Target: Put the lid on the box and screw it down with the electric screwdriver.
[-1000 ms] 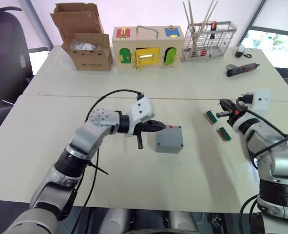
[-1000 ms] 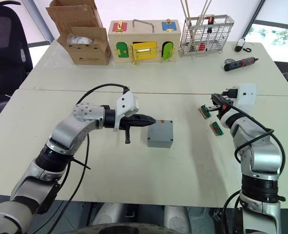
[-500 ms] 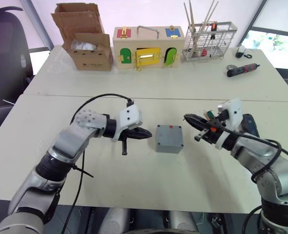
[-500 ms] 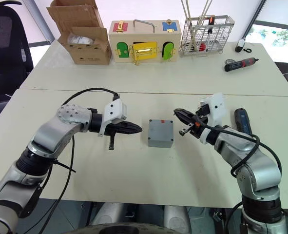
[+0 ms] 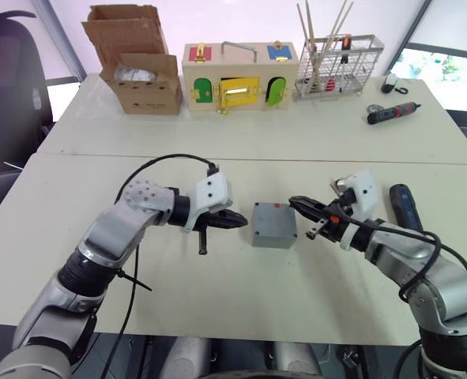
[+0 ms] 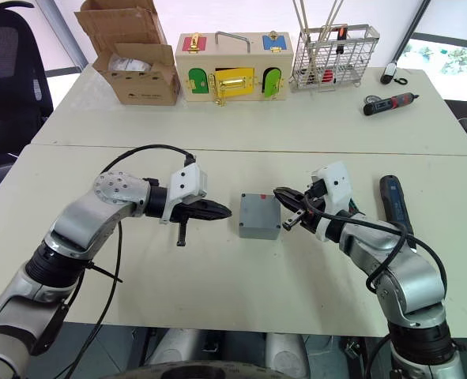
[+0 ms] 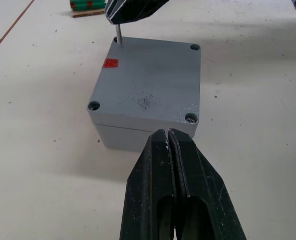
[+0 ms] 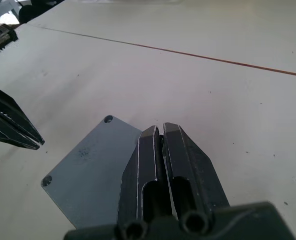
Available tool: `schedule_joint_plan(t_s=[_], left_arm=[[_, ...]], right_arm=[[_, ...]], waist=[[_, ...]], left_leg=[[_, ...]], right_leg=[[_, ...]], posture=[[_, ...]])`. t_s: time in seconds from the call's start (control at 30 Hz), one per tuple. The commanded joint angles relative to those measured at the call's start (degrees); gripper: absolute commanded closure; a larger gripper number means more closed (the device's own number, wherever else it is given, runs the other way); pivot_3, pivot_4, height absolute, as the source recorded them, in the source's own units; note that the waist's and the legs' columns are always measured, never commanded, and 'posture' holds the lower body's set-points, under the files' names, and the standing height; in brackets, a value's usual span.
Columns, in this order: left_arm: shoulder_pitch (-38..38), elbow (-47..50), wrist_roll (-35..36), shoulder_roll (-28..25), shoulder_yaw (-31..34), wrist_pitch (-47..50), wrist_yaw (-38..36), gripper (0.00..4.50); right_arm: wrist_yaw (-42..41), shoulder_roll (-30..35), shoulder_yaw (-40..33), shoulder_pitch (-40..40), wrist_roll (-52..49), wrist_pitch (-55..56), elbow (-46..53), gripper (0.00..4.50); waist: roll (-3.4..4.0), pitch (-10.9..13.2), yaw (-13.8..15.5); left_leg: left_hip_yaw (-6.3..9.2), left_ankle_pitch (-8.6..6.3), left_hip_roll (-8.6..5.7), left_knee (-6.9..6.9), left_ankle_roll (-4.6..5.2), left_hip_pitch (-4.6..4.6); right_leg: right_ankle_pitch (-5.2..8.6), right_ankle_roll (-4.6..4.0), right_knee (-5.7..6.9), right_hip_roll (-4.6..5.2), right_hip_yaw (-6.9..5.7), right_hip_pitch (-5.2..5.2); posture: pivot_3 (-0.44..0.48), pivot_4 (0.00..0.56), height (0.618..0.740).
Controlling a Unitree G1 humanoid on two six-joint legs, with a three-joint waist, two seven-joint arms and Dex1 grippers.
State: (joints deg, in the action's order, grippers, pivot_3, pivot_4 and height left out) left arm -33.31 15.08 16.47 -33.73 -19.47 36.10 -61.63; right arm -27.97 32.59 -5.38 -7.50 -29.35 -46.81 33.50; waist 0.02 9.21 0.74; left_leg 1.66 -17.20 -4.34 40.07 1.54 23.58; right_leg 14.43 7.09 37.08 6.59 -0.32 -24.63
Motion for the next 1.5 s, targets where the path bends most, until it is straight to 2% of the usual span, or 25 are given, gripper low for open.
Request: schedule_joint_plan(t_s=[0.03, 0.63, 1.5], left_arm=[[-0.17, 2.21, 0.51, 0.17, 0.37, -0.07, 0.37, 4.5], [-0.59, 1.38, 0.1, 0.98, -0.08, -0.8, 0.54, 4.5], [-0.02, 1.11, -0.73, 1.85, -0.14, -1.5, 1.12, 4.5]], right_arm=[[0.04, 0.51, -0.46, -0.14, 0.54, 1.34, 0.8, 4.44], [0.13, 1.19, -2.63, 0.72, 0.39, 1.12, 0.46, 4.44], [-0.35, 0.97, -0.14, -0.61, 0.94, 0.45, -0.19, 4.44]], waist=[[0.0, 0.0, 0.0], [0.0, 0.0, 0.0], [0.0, 0.0, 0.0]], left_leg=[[0.0, 0.0, 0.0, 0.0, 0.0, 0.0], [0.0, 0.0, 0.0, 0.0, 0.0, 0.0], [0.0, 0.0, 0.0, 0.0, 0.0, 0.0]], right_leg=[[0.0, 0.0, 0.0, 0.0, 0.0, 0.0], [0.0, 0.0, 0.0, 0.0, 0.0, 0.0], [0.0, 0.0, -0.01, 0.0, 0.0, 0.0]], posture=[[0.0, 0.15, 0.694], [0.0, 0.15, 0.694], [0.0, 0.15, 0.694]])
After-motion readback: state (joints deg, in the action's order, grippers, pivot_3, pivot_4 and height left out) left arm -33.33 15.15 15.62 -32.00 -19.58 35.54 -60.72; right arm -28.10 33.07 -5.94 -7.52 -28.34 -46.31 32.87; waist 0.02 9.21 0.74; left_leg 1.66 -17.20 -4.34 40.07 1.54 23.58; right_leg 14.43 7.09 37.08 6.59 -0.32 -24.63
